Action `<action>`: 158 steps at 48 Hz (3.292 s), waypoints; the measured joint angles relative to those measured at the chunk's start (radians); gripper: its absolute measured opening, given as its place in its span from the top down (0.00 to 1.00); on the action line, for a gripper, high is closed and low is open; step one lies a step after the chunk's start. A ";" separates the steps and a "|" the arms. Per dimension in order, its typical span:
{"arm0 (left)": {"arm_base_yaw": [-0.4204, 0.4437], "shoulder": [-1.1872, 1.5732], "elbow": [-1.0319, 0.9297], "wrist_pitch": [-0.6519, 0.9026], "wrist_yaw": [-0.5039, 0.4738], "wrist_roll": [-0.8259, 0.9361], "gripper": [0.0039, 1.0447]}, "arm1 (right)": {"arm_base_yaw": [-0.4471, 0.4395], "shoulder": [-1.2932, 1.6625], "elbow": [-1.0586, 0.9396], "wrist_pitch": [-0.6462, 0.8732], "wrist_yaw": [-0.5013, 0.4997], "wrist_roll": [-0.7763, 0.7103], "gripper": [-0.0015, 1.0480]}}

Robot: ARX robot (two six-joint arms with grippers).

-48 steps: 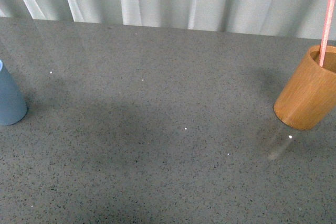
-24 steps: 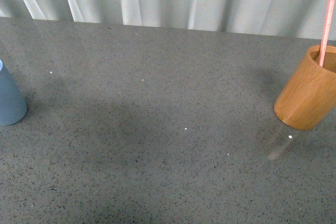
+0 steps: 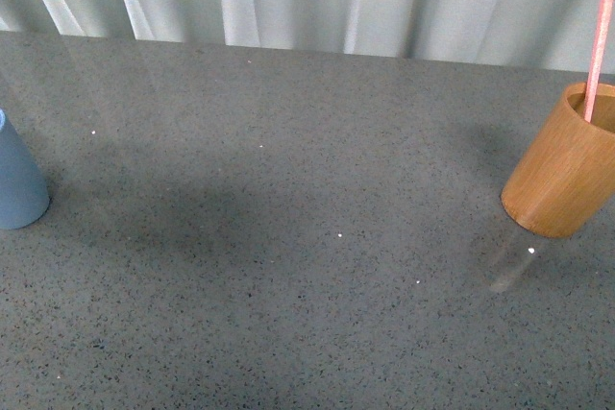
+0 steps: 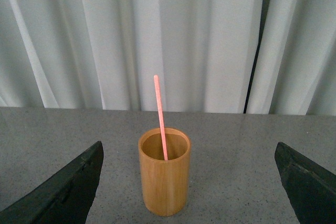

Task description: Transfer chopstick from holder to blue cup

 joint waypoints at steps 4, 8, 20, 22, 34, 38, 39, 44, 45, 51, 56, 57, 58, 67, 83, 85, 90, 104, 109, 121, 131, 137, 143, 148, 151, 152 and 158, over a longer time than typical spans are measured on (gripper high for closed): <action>0.026 0.159 0.117 0.032 0.048 0.055 0.06 | 0.000 0.000 0.000 0.000 0.000 0.000 0.10; 0.026 0.275 0.229 0.005 0.063 0.095 0.06 | 0.000 0.000 0.000 0.000 0.000 0.000 0.10; -0.021 0.521 0.468 -0.269 0.142 0.160 0.06 | 0.000 0.000 0.000 0.000 0.000 0.000 0.10; -0.029 0.548 0.479 -0.288 0.159 0.167 0.06 | 0.000 0.000 0.000 0.000 0.000 0.000 0.10; -0.067 0.637 0.493 -0.287 0.124 0.203 0.06 | 0.000 0.000 0.000 0.000 0.000 0.000 0.10; -0.068 0.659 0.493 -0.287 0.113 0.209 0.06 | 0.000 0.000 0.000 0.000 0.000 0.000 0.10; -0.068 0.667 0.493 -0.287 0.105 0.212 0.06 | 0.000 0.000 0.000 0.000 0.000 0.000 0.10; -0.068 0.683 0.492 -0.287 0.097 0.217 0.06 | 0.000 0.000 0.000 0.000 0.000 0.000 0.10; -0.068 0.686 0.492 -0.287 0.097 0.217 0.06 | 0.000 0.000 0.000 0.000 0.000 0.000 0.10; -0.072 0.689 0.491 -0.290 0.111 0.214 0.06 | 0.000 0.000 0.000 0.000 0.000 0.000 0.10; -0.082 0.689 0.485 -0.289 0.118 0.205 0.06 | 0.000 0.000 0.000 0.000 0.000 0.000 0.10; -0.084 0.690 0.484 -0.288 0.121 0.205 0.06 | 0.000 0.000 0.000 0.000 0.000 0.000 0.10; -0.088 0.690 0.481 -0.287 0.125 0.203 0.06 | 0.000 0.000 0.000 0.000 0.000 0.000 0.10; -0.105 0.713 0.460 -0.276 0.122 0.198 0.06 | 0.000 0.000 0.000 0.000 0.000 0.000 0.10; -0.111 0.708 0.409 -0.272 0.094 0.192 0.06 | 0.000 0.000 0.000 0.000 0.000 0.000 0.10; -0.113 0.708 0.408 -0.270 0.094 0.192 0.06 | 0.000 0.000 0.000 0.000 0.000 0.000 0.10; -0.113 0.712 0.409 -0.258 0.094 0.189 0.06 | 0.000 0.000 0.000 0.000 0.000 0.000 0.10; -0.102 0.780 0.442 -0.229 0.087 0.182 0.06 | 0.000 0.000 0.000 0.000 0.000 0.000 0.10; -0.099 0.813 0.463 -0.212 0.087 0.182 0.06 | 0.000 0.000 0.000 0.000 0.000 0.000 0.10; -0.087 0.918 0.525 -0.196 0.085 0.182 0.06 | 0.000 0.000 0.000 0.000 0.000 0.000 0.10; -0.075 0.977 0.570 -0.201 0.101 0.186 0.38 | 0.000 0.000 0.000 0.000 0.000 0.000 0.10; -0.077 0.977 0.573 -0.213 0.130 0.203 0.53 | 0.000 0.000 0.000 0.000 0.000 0.000 0.10; -0.090 0.966 0.573 -0.233 0.152 0.225 0.67 | 0.000 0.000 0.000 0.000 0.000 0.000 0.10; -0.109 0.943 0.573 -0.264 0.164 0.254 0.80 | 0.000 0.000 0.000 0.000 0.000 0.000 0.10; -0.119 0.928 0.573 -0.280 0.168 0.268 0.87 | 0.000 0.000 0.000 0.000 0.000 0.000 0.10; -0.121 0.925 0.573 -0.284 0.167 0.274 0.89 | 0.000 0.000 0.000 0.000 0.000 0.000 0.10; -0.154 0.892 0.586 -0.332 0.174 0.301 0.97 | 0.000 0.000 0.000 0.000 0.000 0.000 0.10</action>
